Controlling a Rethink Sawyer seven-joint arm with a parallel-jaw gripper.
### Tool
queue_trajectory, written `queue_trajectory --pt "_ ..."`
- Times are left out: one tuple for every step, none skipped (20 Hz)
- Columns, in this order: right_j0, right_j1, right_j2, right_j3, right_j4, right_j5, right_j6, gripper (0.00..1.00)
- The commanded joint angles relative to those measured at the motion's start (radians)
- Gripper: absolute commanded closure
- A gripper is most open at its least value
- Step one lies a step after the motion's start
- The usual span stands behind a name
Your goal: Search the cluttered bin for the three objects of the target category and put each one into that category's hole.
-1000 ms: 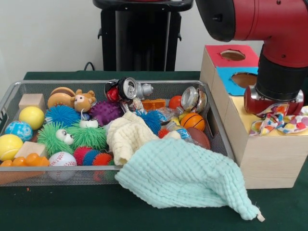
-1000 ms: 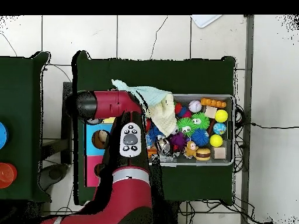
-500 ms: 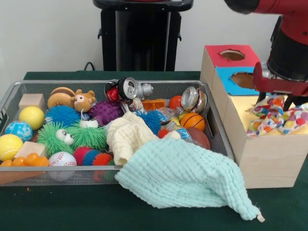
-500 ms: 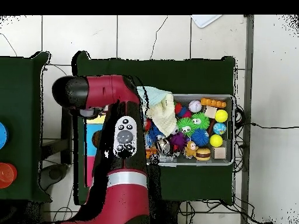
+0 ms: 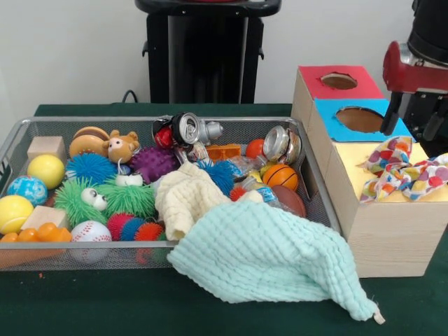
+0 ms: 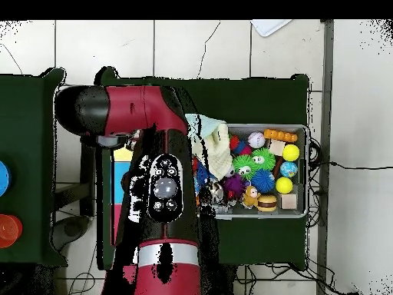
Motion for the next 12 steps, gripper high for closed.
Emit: queue_trajectory --pt "-0.067 -0.055 0.049 0.116 -0.012 0.016 -0.010 0.00" --pt "-0.073 -0.051 0.059 0.106 -0.009 0.008 -0.012 0.00" --pt "-0.079 -0.044 0.070 0.086 -0.011 -0.008 -0.027 0.00" --pt "-0.084 -0.028 0.080 0.034 -0.015 0.003 -0.037 0.00" --pt "-0.086 -0.008 0.082 -0.027 -0.019 0.023 -0.030 0.00" --pt "-0.086 0.010 0.084 -0.089 -0.027 0.043 -0.031 0.00" --pt "-0.086 0.028 0.084 -0.151 -0.034 0.066 -0.031 0.00" --pt "-0.086 0.047 0.085 -0.213 -0.041 0.088 -0.032 0.00" --pt "-0.086 0.059 0.086 -0.253 -0.043 0.110 -0.030 0.00" --pt "-0.084 0.064 0.084 -0.268 -0.044 0.107 -0.026 0.00" --pt "-0.083 0.066 0.080 -0.275 -0.044 0.088 -0.017 0.00" --pt "-0.083 0.072 0.081 -0.284 -0.043 0.076 -0.011 0.00"
